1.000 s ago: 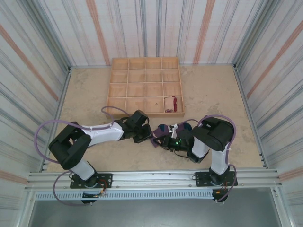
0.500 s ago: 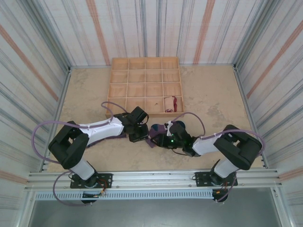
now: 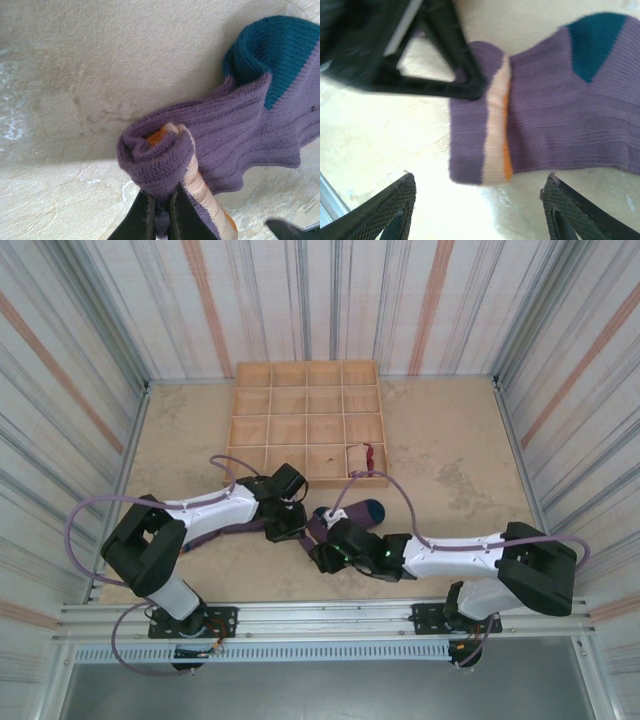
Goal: Roll the socks
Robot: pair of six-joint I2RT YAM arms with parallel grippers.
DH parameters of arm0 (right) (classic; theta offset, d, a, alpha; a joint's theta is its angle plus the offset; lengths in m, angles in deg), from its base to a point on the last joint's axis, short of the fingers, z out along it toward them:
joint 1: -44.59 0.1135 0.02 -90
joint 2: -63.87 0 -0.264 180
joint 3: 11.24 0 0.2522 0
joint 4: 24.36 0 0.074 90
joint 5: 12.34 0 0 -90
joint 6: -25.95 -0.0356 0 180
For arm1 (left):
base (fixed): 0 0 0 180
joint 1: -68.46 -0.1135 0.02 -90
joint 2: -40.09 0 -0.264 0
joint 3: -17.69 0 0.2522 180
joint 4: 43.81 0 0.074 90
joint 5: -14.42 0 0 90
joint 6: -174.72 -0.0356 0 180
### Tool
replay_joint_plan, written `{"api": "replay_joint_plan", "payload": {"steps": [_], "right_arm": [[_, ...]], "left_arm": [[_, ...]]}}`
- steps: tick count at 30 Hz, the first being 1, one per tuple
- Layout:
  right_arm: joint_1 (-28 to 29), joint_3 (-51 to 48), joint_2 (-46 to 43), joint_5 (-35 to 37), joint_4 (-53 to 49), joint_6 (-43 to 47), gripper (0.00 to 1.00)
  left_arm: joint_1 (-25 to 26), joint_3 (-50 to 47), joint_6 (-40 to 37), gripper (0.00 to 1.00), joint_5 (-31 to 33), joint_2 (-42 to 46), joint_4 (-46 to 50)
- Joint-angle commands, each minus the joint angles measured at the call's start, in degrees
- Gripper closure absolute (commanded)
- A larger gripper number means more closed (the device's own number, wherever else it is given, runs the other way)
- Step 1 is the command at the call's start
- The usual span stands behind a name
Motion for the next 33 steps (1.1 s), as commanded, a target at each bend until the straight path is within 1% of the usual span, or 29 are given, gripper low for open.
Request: {"api": "replay_joint_plan", "payload": {"steps": [1, 5, 7, 13, 17, 23, 25, 28, 29, 30, 31, 33], "right_arm": [[4.07, 3.70, 1.97, 10.19, -6.97, 8.51, 0.31], [8.24, 8.10, 7.25, 15.05, -8.11, 12.29, 0.31], [9.17, 10.40, 10.55, 16.17, -8.64, 13.79, 0.31], [11.00, 15.00, 18.21, 22.97, -10.26, 14.77, 0.32], [11.58, 16.55, 21.15, 27.31, -11.67, 14.76, 0.36], [11.76, 19.02, 25.72, 30.63, -14.34, 14.41, 0.46], [11.84, 19.44, 26.59, 30.93, -14.56, 14.28, 0.53], [11.76, 19.65, 27.22, 30.90, -14.47, 13.73, 0.70], [11.63, 19.64, 27.38, 30.56, -14.48, 13.47, 0.75], [11.50, 19.55, 27.57, 30.11, -14.48, 13.10, 0.80], [11.28, 19.41, 27.76, 29.55, -14.48, 12.64, 0.87], [11.13, 18.67, 27.36, 28.21, -13.83, 12.10, 0.98]], "left_arm": [[-0.88, 0.76, -1.71, 1.00, -0.74, -1.09, 3.51], [-1.04, 0.69, -1.95, 1.00, -1.43, -1.20, 3.51], [-1.06, 0.68, -2.09, 1.00, -1.67, -1.28, 3.51], [-1.33, 0.34, -2.52, 1.00, -2.07, -1.16, 3.68], [-1.50, -0.01, -2.64, 1.00, -2.27, -0.93, 3.71], [-1.68, -0.44, -2.96, 1.00, -2.70, -0.71, 3.47], [-1.68, -0.55, -2.96, 1.00, -2.75, -0.58, 3.38], [-1.73, -0.70, -3.10, 1.00, -2.82, -0.34, 3.41], [-1.69, -0.79, -2.98, 0.99, -2.71, -0.08, 3.30], [-1.73, -1.10, -2.89, 0.92, -2.51, 0.35, 3.04], [-1.85, -1.37, -2.82, 0.86, -2.33, 0.97, 2.77], [-2.11, -1.75, -2.70, 0.77, -2.04, 2.05, 2.77]]}}
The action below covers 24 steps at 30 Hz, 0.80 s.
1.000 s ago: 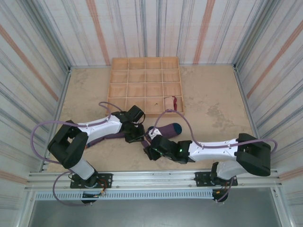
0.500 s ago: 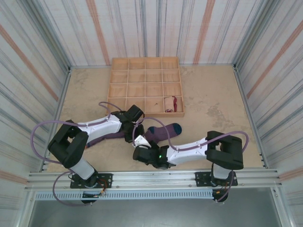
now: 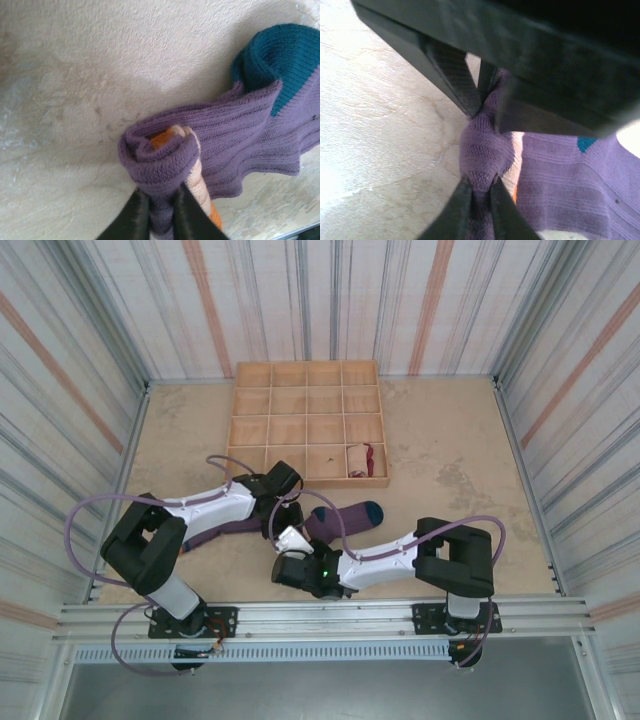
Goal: Roll the socks
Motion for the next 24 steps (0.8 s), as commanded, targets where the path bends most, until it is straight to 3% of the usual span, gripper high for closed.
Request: {"api": "replay_joint_plan", "payload": {"steps": [1, 6, 9, 19, 24], "right_arm": [[-0.86, -1.37, 1.48, -2.50, -1.79, -2.65, 1.00], [-2.71, -5.86, -1.72, -7.81, 2.25, -4.83, 1.00], [-3.87, -8.29, -3.60, -9.30, 3.92, -5.88, 1.00], [-7.58, -11.51, -6.40, -14.84, 7.28, -6.34, 1.00], [-12.73, -17.25, -11.02, -25.95, 15.25, -9.34, 1.00]], "left_arm": [[-0.47, -1.45, -1.00, 0.72, -0.56, 2.78, 2.49], [-2.53, -3.57, -0.52, 0.47, -1.11, 6.20, 2.32], [-4.14, -6.13, 0.46, 0.40, -2.93, 8.64, 0.19], [-7.13, -10.99, 1.83, 0.36, -5.19, 13.26, -2.80], [-7.18, -12.10, 2.68, 0.36, -5.55, 14.98, -4.18]]}}
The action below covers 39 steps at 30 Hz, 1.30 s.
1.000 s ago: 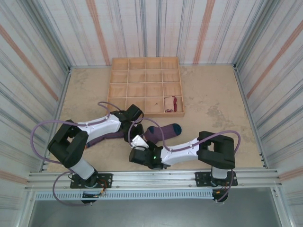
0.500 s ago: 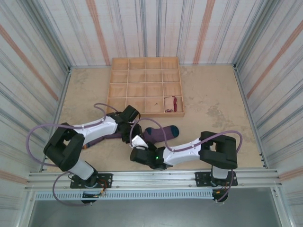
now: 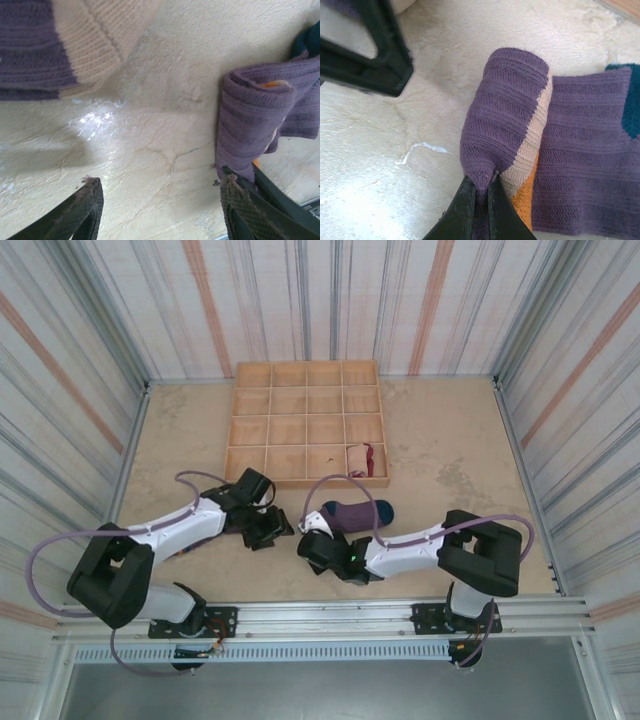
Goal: Roll the socks
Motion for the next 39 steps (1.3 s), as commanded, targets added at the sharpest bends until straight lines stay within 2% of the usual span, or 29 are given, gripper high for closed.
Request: {"api": "replay_joint_plan", "payload": {"steps": [1, 6, 11, 14, 17, 25, 31, 39], "right_arm": [[-4.85, -6.05, -2.86, -14.11, 3.82, -4.57, 1.00], [-14.89, -15.21, -6.67, -33.18, 20.52, -11.60, 1.00], [-21.06, -16.96, -6.16, -44.59, 25.48, -17.44, 1.00], [-24.30, -19.14, -4.30, -49.91, 32.35, -22.44, 1.00], [-26.77, -21.37, -2.32, -52.07, 38.30, -26.53, 1.00], [-29.57, -21.80, 3.97, -54.47, 40.94, -31.90, 1.00], [-30.72, -22.61, 9.77, -54.82, 44.49, -36.10, 1.00], [-31.06, -24.27, 10.97, -54.00, 46.83, -37.76, 1.00]], "left_arm": [[-0.50, -0.70, 0.91, 0.37, -1.35, 1.86, -1.32], [-0.37, -0.99, 0.99, 0.37, -1.99, 2.95, -3.95], [0.49, -0.81, 1.08, 0.38, -1.95, 2.53, -6.02], [1.67, -0.61, 1.52, 0.38, -1.72, 1.37, -7.75], [3.09, -0.52, 2.24, 0.38, -0.69, 0.01, -9.82], [5.58, -1.82, 5.54, 0.40, 1.73, -3.42, -19.65], [6.93, -1.03, 5.28, 0.41, 4.67, -5.67, -23.47], [7.70, -1.00, 4.20, 0.45, 4.44, -9.23, -27.61]]}}
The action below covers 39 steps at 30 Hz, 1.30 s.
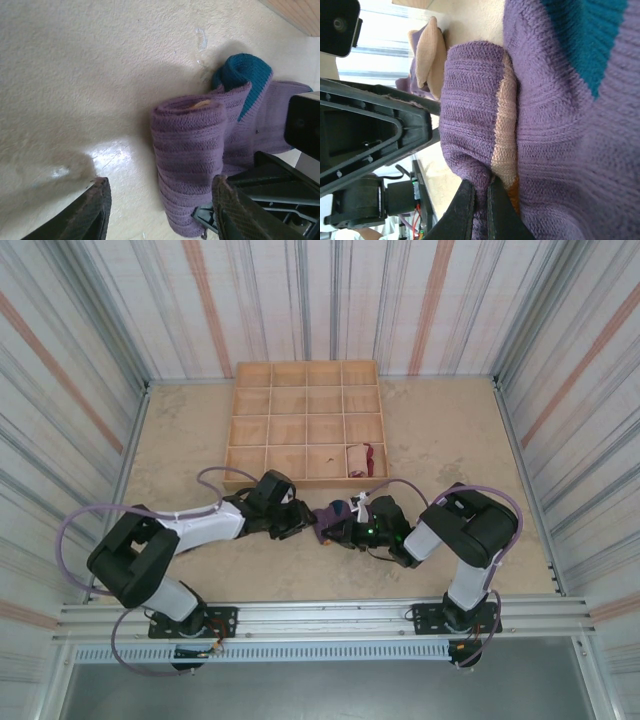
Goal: Roll the socks
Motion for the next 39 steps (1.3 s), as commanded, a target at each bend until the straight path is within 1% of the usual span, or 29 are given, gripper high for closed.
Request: {"api": "replay_joint_plan", "payload": {"steps": [1, 4, 6, 11, 14, 17, 19, 22, 23, 25, 27, 29, 32, 35, 39], "right_arm": [[-0.54, -2.14, 2.62, 2.11, -8.37, -1.89, 1.00], [-0.63, -2.00, 2.52, 2.18, -8.32, -2.09, 1.00], [-0.76, -1.91, 2.45, 2.31, -8.30, -2.08, 1.00], [-1.35, -2.09, 1.77, 1.83, -9.03, -1.75, 1.00], [-1.62, -1.82, 1.26, 0.91, -9.68, -1.15, 1.00], [-1.70, -1.34, 0.21, 0.84, -12.10, 0.16, 1.00], [-1.64, -0.49, -1.51, 0.81, -15.45, 1.65, 0.93], [-1.21, 0.91, -6.16, 1.85, -22.85, 4.53, 0.83], [-0.95, 1.58, -8.01, 2.84, -26.39, 5.91, 0.79], [-0.01, 3.67, -12.98, 6.30, -35.74, 9.42, 0.66], [1.29, 5.81, -16.91, 10.21, -43.96, 12.54, 0.58], [2.98, 7.70, -19.75, 13.38, -49.66, 15.22, 0.50], [6.93, 11.31, -22.20, 19.44, -57.79, 19.69, 0.43], [12.53, 14.68, -23.61, 27.92, -63.58, 23.44, 0.36], [20.16, 17.63, -24.63, 39.40, -66.82, 27.71, 0.33]], "left_arm": [[0.93, 0.17, -0.48, 0.45, 1.28, -1.21, -3.02], [1.57, 0.54, -0.85, 0.46, 0.96, -2.77, -4.49], [2.04, 1.52, -1.18, 0.50, 1.65, -3.78, -3.18], [2.18, 3.24, -1.36, 0.69, 2.53, -5.89, 0.95], [2.16, 3.63, -1.22, 0.75, 3.33, -6.18, 2.67], [2.03, 4.49, -1.26, 0.90, 4.37, -6.06, 5.24], [1.75, 5.62, -1.21, 0.99, 4.77, -5.76, 8.66], [1.39, 6.81, -1.08, 1.00, 5.28, -4.66, 12.86], [1.30, 7.09, -0.84, 1.00, 5.47, -4.16, 14.16], [1.14, 7.59, -0.35, 1.00, 5.87, -3.06, 17.13], [0.95, 8.22, -0.32, 1.00, 5.49, -2.37, 19.90], [0.78, 8.54, -0.45, 1.00, 5.23, -1.68, 22.30], [0.44, 7.92, -0.13, 1.00, 4.69, -0.21, 23.79], [0.42, 6.89, 0.27, 1.00, 4.08, 1.46, 24.13], [0.41, 5.83, 0.58, 1.00, 4.07, 2.93, 24.99]]}}
